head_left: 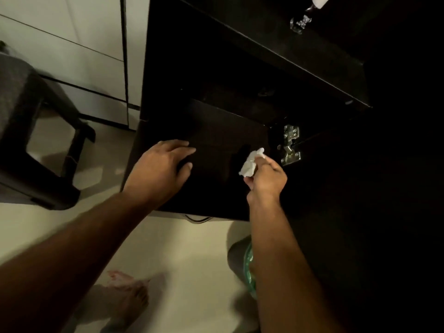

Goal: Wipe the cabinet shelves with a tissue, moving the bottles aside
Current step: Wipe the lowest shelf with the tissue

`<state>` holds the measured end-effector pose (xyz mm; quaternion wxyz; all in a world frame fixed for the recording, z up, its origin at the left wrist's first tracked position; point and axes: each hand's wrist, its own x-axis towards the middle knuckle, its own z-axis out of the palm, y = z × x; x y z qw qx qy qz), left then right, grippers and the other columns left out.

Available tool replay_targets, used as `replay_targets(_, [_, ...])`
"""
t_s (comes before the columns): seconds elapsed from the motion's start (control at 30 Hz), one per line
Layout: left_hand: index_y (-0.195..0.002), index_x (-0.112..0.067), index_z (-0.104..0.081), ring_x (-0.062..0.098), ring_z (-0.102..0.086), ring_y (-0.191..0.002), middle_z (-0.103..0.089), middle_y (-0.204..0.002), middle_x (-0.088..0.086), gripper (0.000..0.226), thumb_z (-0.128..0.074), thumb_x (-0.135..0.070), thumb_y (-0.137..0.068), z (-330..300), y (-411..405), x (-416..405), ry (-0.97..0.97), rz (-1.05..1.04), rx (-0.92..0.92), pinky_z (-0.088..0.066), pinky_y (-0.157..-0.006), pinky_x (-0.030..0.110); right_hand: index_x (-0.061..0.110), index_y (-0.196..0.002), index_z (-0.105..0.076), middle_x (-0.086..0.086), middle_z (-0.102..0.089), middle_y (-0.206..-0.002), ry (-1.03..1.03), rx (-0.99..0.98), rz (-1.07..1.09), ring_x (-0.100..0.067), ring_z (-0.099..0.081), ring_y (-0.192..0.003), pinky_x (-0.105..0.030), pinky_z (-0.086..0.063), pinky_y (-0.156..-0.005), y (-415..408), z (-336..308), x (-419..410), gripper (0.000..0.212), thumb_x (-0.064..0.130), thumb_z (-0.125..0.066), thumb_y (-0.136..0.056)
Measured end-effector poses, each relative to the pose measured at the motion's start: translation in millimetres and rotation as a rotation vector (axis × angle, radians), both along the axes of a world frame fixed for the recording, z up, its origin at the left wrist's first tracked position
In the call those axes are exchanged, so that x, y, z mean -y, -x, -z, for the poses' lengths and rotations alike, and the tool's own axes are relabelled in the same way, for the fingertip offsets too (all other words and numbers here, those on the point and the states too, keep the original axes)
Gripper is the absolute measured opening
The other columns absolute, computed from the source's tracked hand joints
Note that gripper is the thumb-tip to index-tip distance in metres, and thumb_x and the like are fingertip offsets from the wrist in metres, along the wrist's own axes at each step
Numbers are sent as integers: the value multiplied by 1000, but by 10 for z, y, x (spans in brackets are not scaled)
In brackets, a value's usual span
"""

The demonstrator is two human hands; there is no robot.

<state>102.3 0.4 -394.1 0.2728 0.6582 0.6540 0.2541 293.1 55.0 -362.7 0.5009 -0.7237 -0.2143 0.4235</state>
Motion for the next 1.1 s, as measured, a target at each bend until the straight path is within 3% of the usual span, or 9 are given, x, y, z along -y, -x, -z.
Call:
replay_targets(0.23, [-136, -21, -54, 16, -29, -143, -47, -147, 1, 53, -39, -41, -90, 303, -411, -371, -121, 88, 43, -12, -116, 30, 6, -93, -68, -7, -68, -82, -233, -87, 182, -18, -66, -74, -25, -57, -62, -45, -28, -467, 13, 0, -57, -95])
replay_targets(0.3, [-137, -21, -53, 17, -25, -145, -44, -149, 1, 55, -38, -43, -89, 366, -408, -482, -136, 92, 43, -10, -118, 32, -3, -100, -69, -10, -66, -85, -401, 80, 162, -18, -64, -75, -26, -57, -67, -87, -166, -645, 14, 2, -57, -94])
replay_targets(0.37, [-138, -21, -52, 18, -21, -147, -41, -151, 2, 56, -38, -44, -89, 424, -370, -564, -145, 79, 41, -9, -119, 35, 1, -105, -72, -9, -69, -95, -479, 537, 95, -14, -65, -81, -22, -55, -74, -180, -361, -808, 20, 11, -62, -91])
replay_targets(0.43, [-139, -21, -51, 20, -18, -148, -39, -152, 4, 54, -40, -43, -91, 485, -342, -588, -146, 92, 23, -11, -120, 38, 12, -108, -73, 0, -64, -103, -369, 1131, -46, -4, -59, -86, -9, -47, -79, -284, -568, -878, 20, 13, -60, -93])
replay_targets(0.5, [-142, -21, -47, 20, -15, -148, -36, -154, 5, 49, -48, -37, -95, 564, -315, -564, -132, 93, 28, -11, -121, 39, 11, -109, -73, -5, -67, -105, -300, 1529, -262, -14, -64, -93, -18, -50, -87, -365, -655, -932, 23, 10, -55, -95])
replay_targets(0.63, [-146, -23, -40, 19, -11, -149, -30, -157, 4, 56, -54, -37, -93, 613, -324, -548, -125, 97, 73, -11, -121, 38, -1, -93, -71, -18, -71, -88, -73, 1965, -686, -32, -68, -82, -30, -49, -69, -527, -615, -1152, 24, -5, -49, -89])
replay_targets(0.73, [-146, -24, -39, 19, -10, -149, -30, -157, 4, 57, -52, -38, -92, 648, -309, -549, -125, 128, 67, -10, -121, 38, 4, -106, -67, -15, -67, -106, 298, 2233, -977, -33, -65, -99, -37, -48, -77, -522, -578, -1267, 24, 4, -47, -92])
replay_targets(0.9, [-144, -19, -43, 23, -17, -148, -35, -154, 8, 57, -52, -39, -91, 709, -317, -518, -178, 155, -32, -16, -120, 42, 5, -135, -52, -14, -36, -148, 567, 2403, -1156, -33, -29, -138, -51, -15, -117, -532, -372, -1221, 47, 27, -40, -96])
replay_targets(1.1, [-149, -22, -33, 22, -11, -149, -26, -158, 5, 61, -41, -47, -93, 671, -327, -515, -133, 185, -165, -9, -122, 39, 10, -155, -3, -18, 13, -162, 942, 2395, -1290, -29, 20, -148, -49, 15, -118, -608, -472, -1032, 91, 74, 0, -89])
